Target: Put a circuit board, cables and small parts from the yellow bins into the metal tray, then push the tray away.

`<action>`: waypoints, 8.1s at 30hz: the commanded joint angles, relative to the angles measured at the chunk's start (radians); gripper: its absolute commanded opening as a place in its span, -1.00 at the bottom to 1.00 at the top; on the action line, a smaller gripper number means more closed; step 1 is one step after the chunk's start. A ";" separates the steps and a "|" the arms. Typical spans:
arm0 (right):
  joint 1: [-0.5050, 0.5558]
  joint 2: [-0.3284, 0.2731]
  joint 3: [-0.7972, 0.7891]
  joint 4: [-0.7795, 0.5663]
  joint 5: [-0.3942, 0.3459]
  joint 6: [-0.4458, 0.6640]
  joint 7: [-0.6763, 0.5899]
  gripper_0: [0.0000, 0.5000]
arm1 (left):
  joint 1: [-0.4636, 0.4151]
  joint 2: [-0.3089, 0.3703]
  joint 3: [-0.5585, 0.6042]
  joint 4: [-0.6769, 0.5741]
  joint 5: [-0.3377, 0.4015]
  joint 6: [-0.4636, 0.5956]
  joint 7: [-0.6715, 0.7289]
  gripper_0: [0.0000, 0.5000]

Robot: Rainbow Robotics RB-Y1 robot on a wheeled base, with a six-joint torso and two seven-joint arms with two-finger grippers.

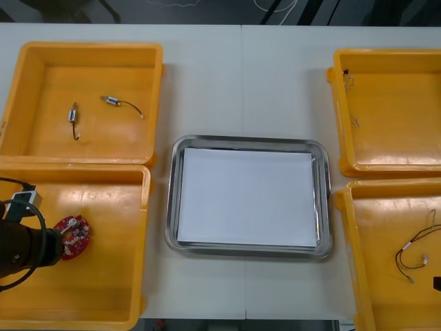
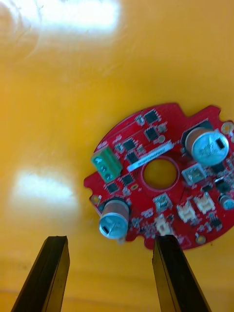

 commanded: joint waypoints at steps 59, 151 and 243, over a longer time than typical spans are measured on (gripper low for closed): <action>-0.456 0.108 0.112 0.393 0.063 0.129 -0.463 0.96 | -0.086 -0.182 0.216 0.083 0.000 0.047 0.240 1.00; -0.347 0.088 0.129 0.272 0.183 0.051 -0.466 -1.00 | -0.389 -0.139 0.237 0.127 -0.003 0.410 0.185 -1.00; -1.189 -0.469 0.678 -0.079 -0.406 0.361 -0.078 -1.00 | -0.738 -0.389 -0.804 0.262 -0.371 0.133 0.480 -1.00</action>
